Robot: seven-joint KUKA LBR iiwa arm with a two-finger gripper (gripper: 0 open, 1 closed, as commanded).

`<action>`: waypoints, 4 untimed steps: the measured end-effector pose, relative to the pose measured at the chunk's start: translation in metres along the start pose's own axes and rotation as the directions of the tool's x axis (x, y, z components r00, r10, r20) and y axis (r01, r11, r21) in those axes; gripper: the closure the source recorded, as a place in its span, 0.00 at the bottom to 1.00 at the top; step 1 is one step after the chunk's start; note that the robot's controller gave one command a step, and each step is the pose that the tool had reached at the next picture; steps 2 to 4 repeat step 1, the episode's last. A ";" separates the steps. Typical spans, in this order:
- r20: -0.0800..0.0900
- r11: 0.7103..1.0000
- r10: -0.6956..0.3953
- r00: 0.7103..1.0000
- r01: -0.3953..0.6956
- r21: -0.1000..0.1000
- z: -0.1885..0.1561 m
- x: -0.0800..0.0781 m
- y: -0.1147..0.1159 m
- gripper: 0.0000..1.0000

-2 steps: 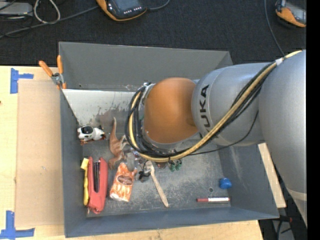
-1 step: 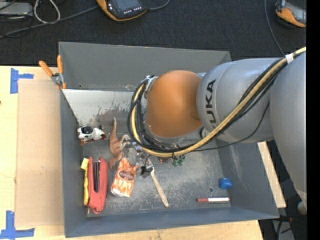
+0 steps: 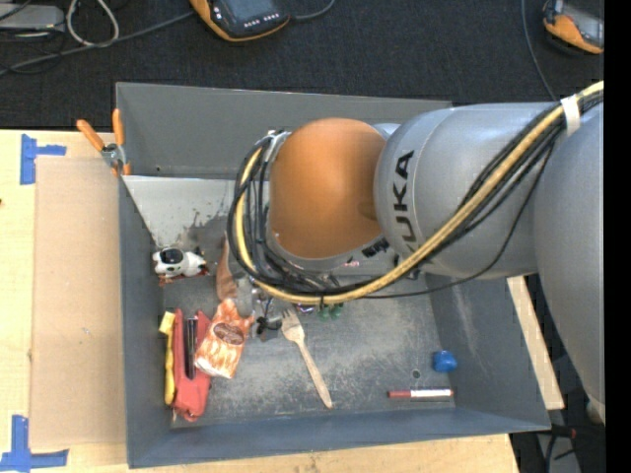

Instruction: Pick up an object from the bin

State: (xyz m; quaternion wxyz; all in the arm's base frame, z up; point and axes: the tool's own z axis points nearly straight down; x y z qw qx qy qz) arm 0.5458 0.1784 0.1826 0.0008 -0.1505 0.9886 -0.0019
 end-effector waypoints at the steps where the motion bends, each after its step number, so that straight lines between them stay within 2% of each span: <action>1: -0.007 1.000 -0.002 1.000 0.002 0.001 -0.067 0.005 -0.009 1.00; 4: -0.007 1.000 -0.002 1.000 0.002 0.001 -0.067 0.005 -0.009 1.00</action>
Offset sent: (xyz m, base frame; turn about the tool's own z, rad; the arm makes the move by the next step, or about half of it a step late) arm -0.0100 -0.0121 0.1317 0.0078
